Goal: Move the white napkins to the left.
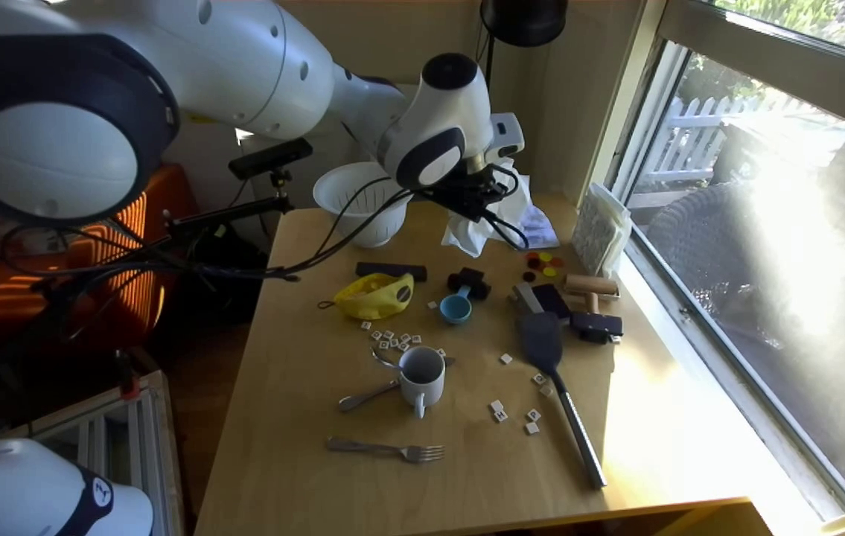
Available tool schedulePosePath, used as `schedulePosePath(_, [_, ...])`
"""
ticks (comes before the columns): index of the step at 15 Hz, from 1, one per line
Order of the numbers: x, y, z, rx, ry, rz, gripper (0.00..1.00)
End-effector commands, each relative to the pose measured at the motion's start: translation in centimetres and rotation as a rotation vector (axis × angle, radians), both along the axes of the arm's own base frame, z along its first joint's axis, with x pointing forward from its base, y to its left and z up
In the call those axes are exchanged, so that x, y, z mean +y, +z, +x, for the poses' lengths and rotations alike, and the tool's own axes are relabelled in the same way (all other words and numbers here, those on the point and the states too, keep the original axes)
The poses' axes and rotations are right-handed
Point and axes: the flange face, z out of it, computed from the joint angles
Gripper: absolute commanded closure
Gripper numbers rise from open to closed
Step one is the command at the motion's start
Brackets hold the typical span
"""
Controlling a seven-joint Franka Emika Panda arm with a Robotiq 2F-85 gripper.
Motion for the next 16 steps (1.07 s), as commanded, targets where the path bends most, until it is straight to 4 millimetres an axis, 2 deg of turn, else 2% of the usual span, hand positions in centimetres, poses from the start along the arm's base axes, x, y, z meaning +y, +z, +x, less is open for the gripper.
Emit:
schedulePosePath(1, [0.7, -1.3, 3.2, -0.059, 0.038, -0.008, 0.99])
schedulePosePath(3, [0.7, -2.4, 5.3, -0.080, 0.070, -0.024, 0.99])
schedulePosePath(8, [1.0, -5.6, 8.9, -0.155, 0.107, -0.053, 0.99])
schedulePosePath(13, [1.4, -9.4, 11.1, -0.186, 0.107, -0.070, 0.99])
schedulePosePath(16, [1.0, -11.4, 11.9, -0.185, 0.082, -0.061, 0.99])
